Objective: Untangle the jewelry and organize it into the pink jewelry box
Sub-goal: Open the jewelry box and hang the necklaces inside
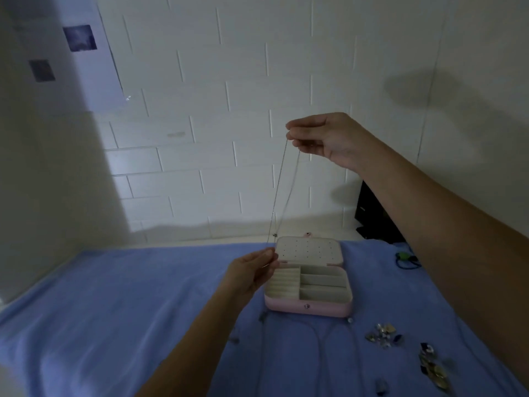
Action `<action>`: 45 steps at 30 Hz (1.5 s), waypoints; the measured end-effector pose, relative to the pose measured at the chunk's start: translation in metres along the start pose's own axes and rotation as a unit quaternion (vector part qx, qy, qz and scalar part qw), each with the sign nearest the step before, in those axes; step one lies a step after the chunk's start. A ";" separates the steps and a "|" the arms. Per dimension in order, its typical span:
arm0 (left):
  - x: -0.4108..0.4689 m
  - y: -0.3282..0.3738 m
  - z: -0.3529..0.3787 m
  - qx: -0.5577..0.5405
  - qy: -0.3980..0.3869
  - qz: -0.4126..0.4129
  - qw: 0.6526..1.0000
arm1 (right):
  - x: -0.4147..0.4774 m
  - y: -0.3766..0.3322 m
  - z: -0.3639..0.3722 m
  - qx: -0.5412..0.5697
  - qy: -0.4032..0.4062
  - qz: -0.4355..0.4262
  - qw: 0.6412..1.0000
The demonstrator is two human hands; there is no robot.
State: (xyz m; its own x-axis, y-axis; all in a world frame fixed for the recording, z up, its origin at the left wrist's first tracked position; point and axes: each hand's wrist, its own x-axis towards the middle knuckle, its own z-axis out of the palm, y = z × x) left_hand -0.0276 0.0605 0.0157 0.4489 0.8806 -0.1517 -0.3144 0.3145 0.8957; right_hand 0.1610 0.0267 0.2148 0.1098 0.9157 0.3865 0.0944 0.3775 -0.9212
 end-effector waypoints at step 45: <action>0.172 -0.002 0.067 0.659 -0.140 0.069 0.736 | 0.022 0.032 -0.089 -0.184 0.045 0.009 0.982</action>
State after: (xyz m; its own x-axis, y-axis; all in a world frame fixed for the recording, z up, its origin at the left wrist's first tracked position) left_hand 0.1061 0.1879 0.0153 0.7016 0.7064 -0.0938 0.6281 -0.5509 0.5495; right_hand 0.2548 0.0467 0.1983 0.2011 0.8997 0.3875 0.4408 0.2701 -0.8560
